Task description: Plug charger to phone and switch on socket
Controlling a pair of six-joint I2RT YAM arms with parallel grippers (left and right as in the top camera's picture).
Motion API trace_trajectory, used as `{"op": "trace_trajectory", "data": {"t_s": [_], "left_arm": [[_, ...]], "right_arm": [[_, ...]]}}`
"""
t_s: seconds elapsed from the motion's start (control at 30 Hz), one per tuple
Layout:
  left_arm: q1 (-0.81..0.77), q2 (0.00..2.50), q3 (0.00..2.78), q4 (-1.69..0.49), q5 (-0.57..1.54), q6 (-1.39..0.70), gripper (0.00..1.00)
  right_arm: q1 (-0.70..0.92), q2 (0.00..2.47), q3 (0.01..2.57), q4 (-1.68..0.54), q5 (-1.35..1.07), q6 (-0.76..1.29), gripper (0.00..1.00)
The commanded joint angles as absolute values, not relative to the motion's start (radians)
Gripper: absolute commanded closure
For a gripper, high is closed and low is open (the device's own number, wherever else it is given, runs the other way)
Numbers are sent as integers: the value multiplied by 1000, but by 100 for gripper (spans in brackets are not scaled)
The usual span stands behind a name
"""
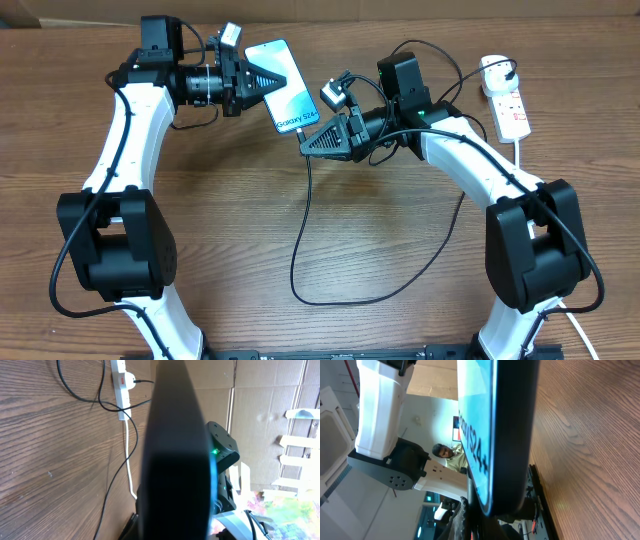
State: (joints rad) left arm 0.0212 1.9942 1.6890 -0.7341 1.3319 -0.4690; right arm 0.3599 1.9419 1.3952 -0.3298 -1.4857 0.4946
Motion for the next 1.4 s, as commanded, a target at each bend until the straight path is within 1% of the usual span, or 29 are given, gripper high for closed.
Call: {"op": "trace_trajectory", "data": {"t_s": [0.0, 0.23, 0.4, 0.97, 1.17, 1.37], "left_arm": [[19, 1991, 1697, -737, 1388, -473, 96], [19, 1991, 1697, -737, 1390, -478, 96], [24, 1991, 1697, -736, 1429, -479, 96], [45, 1991, 1697, -736, 1409, -479, 96], [44, 1991, 1697, -737, 1402, -479, 96], [45, 1991, 1697, -745, 1402, -479, 96]], "right_arm": [[358, 1909, 1415, -322, -1494, 494, 96], [358, 1909, 1415, -322, -1494, 494, 96], [358, 1909, 1415, -322, -1494, 494, 96], [358, 1909, 1415, -321, -1496, 495, 96], [358, 1909, 1415, -270, -1520, 529, 96], [358, 1909, 1415, -270, -1520, 528, 96]]}}
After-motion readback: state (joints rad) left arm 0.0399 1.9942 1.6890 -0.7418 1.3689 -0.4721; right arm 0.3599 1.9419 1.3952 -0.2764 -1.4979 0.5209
